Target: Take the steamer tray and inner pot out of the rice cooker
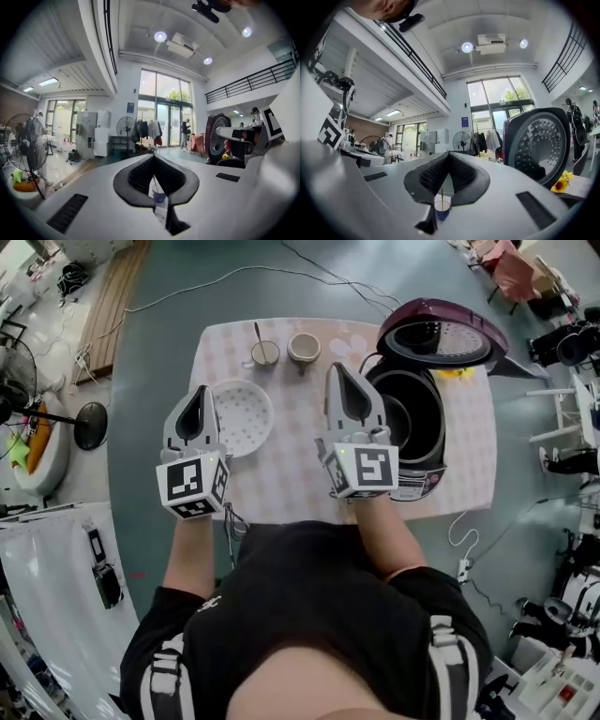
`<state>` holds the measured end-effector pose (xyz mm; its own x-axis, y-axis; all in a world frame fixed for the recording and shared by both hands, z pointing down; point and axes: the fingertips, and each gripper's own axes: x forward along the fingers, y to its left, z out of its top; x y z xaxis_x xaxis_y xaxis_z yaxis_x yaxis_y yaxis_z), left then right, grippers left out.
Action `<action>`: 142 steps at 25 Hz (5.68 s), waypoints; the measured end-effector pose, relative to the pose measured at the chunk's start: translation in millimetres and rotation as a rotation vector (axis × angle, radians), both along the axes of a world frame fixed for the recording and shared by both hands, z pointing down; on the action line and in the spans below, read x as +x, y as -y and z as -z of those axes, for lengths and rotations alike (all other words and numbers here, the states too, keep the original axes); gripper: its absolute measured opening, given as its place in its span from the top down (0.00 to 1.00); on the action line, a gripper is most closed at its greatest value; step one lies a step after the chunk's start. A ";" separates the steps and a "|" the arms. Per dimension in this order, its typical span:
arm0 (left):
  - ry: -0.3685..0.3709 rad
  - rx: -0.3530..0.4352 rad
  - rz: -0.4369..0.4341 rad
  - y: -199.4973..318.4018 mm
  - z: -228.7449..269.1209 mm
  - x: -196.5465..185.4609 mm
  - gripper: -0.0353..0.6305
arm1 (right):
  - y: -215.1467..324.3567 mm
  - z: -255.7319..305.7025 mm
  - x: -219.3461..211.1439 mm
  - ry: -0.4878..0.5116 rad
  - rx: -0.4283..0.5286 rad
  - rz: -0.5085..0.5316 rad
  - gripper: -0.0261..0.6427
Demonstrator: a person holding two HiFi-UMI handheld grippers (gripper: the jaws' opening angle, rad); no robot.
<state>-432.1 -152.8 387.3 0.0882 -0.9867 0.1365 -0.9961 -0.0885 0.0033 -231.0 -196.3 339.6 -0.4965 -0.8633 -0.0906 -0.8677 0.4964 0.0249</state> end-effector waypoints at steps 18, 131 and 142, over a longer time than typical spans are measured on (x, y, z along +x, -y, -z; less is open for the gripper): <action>0.007 0.062 -0.099 -30.6 50.1 143.9 0.94 | -41.7 39.1 148.3 0.061 0.046 -0.057 0.96; -0.550 -0.808 -0.454 55.1 -150.4 349.5 0.80 | 36.8 -197.7 355.2 0.084 -1.027 0.162 0.71; -0.398 -0.864 -0.455 54.7 -154.3 348.7 0.90 | 45.4 -204.2 367.5 0.064 -1.093 0.119 0.92</action>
<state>-83.4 -207.4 541.7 0.6190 -0.4300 0.6572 -0.7824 -0.2651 0.5635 136.5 -241.8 543.8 -0.6033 -0.4407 0.6647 -0.7971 0.3041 -0.5217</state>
